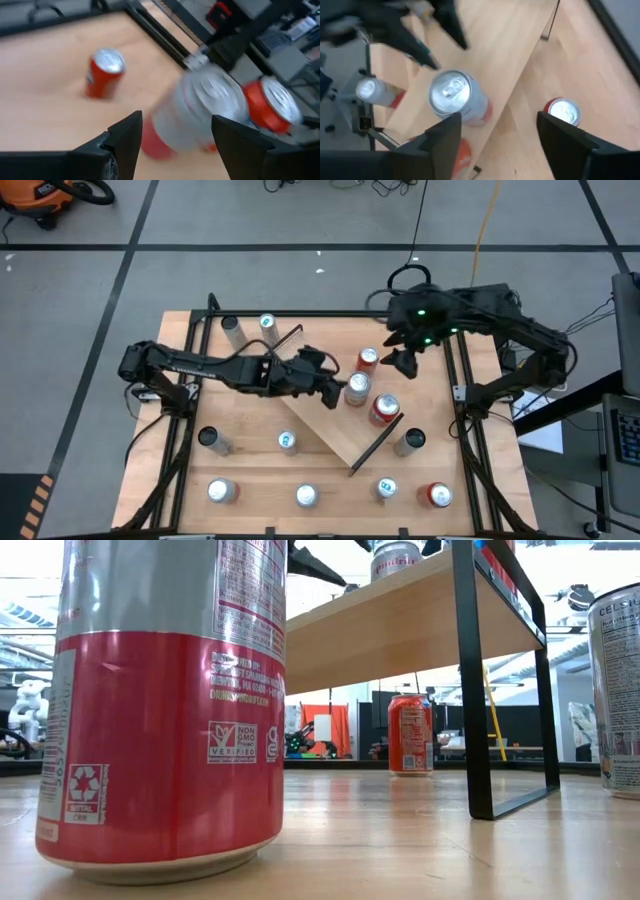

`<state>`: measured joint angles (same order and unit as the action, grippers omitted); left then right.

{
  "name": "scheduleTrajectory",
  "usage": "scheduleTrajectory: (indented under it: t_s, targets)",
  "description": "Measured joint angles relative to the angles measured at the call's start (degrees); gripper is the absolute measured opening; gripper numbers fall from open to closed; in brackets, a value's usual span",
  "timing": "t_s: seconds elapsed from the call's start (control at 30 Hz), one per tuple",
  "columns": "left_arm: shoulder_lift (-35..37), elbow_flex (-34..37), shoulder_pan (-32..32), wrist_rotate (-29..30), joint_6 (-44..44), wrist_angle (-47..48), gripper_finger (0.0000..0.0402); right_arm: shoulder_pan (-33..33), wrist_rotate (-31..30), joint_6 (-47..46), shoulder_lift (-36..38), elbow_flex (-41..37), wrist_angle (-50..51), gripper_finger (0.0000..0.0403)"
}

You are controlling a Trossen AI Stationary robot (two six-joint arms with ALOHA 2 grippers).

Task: Place canned beverage on shelf
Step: Put the top pink white soda can on the shelf

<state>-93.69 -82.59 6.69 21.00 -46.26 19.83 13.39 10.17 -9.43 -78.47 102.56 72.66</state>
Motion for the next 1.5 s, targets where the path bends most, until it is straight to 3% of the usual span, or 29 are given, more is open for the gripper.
scheduleTrajectory:
  t_s: [0.27,0.7,1.1,1.5]
  targets:
    - [0.0,0.0,5.09,0.91,-3.9,2.35,0.0241,0.0,0.04,1.09,-6.46,0.0,3.83,0.0157]
    - [-2.82,0.04,2.81,3.29,-1.0,-0.43,0.0241,0.0,0.35,2.71,-10.48,-0.22,5.57,0.0083]
    - [-2.79,0.04,0.88,3.12,1.69,-1.45,0.0241,-0.88,4.85,1.18,-10.5,-0.22,6.04,0.0067]
    - [-2.75,0.04,0.77,2.94,1.75,-1.32,0.0241,-3.53,4.9,-0.13,-10.43,-0.22,6.28,0.0067]
